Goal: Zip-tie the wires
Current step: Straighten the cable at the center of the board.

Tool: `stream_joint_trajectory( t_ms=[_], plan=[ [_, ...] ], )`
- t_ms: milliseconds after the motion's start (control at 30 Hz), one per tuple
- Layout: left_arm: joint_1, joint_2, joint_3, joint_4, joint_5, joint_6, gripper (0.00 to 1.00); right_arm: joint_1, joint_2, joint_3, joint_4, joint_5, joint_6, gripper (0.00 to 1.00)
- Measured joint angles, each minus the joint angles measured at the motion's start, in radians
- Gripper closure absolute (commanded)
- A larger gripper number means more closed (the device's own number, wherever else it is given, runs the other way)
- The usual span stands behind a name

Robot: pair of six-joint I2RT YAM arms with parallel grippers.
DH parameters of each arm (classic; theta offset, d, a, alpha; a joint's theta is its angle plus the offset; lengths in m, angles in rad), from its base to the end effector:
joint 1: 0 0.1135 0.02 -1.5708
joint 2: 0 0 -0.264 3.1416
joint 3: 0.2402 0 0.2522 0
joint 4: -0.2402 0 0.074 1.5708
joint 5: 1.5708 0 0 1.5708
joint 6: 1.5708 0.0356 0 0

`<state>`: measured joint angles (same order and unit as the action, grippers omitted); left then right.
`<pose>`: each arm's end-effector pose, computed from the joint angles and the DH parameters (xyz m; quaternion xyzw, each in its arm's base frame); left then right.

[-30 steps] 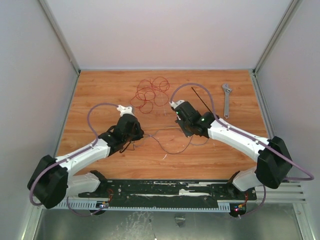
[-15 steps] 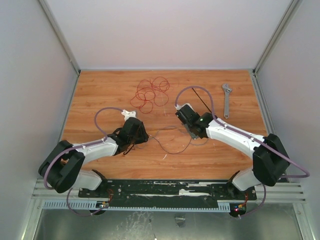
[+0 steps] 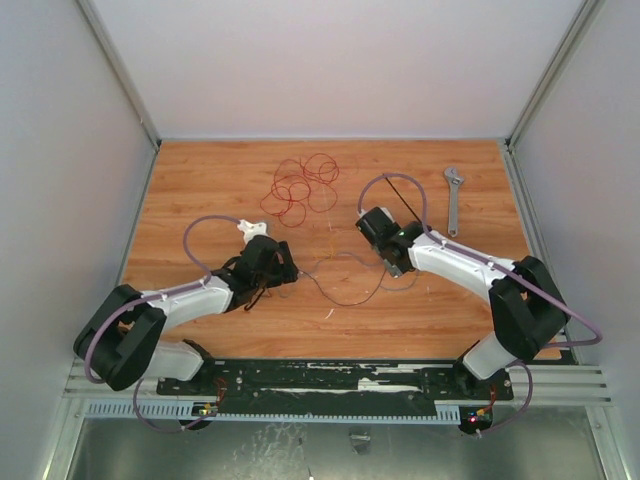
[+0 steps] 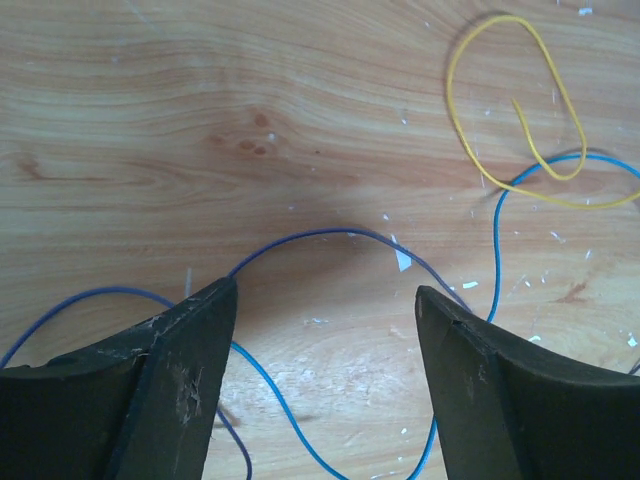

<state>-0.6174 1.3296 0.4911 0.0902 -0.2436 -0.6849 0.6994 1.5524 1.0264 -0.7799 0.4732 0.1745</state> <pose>0.2046 -0.1348 0.1540 -0.0792 0.9077 -0.1519 0.3831 0.2284 0.1709 0.2044 -0.2201 0.9387 -0.1562 0.2146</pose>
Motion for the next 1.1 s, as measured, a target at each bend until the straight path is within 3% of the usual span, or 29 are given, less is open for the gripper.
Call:
stream_joint_trajectory(
  t_ms=[233, 367, 567, 767, 933, 1100],
  plan=[
    [0.026, -0.077, 0.031, -0.058, -0.008, 0.032, 0.13, -0.017, 0.0, 0.0, 0.024, -0.007, -0.021, 1.0],
    [0.026, -0.055, 0.18, -0.1, -0.019, 0.101, 0.2, -0.017, 0.0, 0.0, 0.034, -0.01, -0.025, 1.0],
    [0.026, 0.111, 0.449, -0.109, 0.013, 0.238, 0.35, -0.017, -0.005, 0.0, 0.045, -0.014, -0.026, 1.0],
    [0.026, 0.32, 0.568, -0.184, 0.108, 0.34, 0.45, -0.017, -0.027, -0.003, 0.045, -0.014, -0.026, 1.0],
    [0.026, 0.454, 0.652, -0.27, 0.189, 0.407, 0.47, -0.017, -0.047, -0.005, 0.044, -0.018, -0.026, 1.0],
    [0.026, 0.474, 0.689, -0.326, 0.234, 0.465, 0.49, -0.017, -0.057, -0.014, 0.044, -0.018, -0.025, 1.0]
  ],
)
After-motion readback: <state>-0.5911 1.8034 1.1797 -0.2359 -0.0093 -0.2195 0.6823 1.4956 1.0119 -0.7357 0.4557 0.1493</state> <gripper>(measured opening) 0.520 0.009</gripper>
